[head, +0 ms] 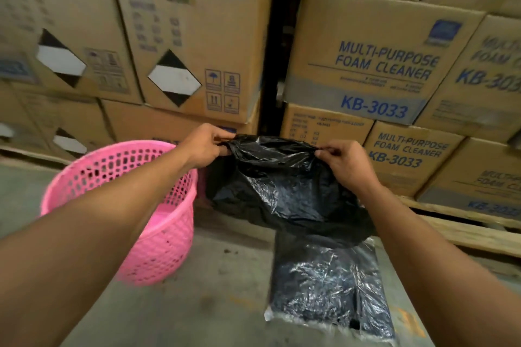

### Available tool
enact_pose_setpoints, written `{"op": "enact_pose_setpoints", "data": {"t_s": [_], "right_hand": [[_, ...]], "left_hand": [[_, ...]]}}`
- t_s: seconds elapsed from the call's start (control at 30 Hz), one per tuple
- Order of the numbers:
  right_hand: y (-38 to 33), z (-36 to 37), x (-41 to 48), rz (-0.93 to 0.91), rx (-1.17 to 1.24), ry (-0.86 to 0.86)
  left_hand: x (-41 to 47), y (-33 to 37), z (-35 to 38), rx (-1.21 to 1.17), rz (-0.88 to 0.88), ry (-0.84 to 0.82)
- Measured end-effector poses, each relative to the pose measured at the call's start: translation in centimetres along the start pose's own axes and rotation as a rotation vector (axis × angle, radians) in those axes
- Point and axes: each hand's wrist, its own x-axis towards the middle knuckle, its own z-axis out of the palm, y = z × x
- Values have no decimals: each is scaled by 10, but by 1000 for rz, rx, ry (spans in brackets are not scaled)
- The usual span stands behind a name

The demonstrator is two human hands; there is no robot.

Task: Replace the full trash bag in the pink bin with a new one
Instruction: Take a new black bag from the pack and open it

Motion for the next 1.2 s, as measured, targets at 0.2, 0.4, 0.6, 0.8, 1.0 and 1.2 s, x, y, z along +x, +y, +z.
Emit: {"op": "enact_pose_setpoints", "data": {"t_s": [0.2,0.4,0.6,0.8,1.0,1.2], "right_hand": [[-99,10,26,-101,-15,59],[-186,24,45,-167,69,102],[-264,68,50,-234,227,108],[-317,125,43,-258,370,34],[-322,179,26,-301,386,-82],[-295,227,23,-271,486,-145]], "left_hand": [[-18,17,-100,53,36,135],[-50,34,-184,87,71,249],[-84,26,-250,113,55,338],[-120,4,-287,193,-39,441],[-136,-46,-265,158,-150,523],[-145,-105,-227,125,-247,622]]}}
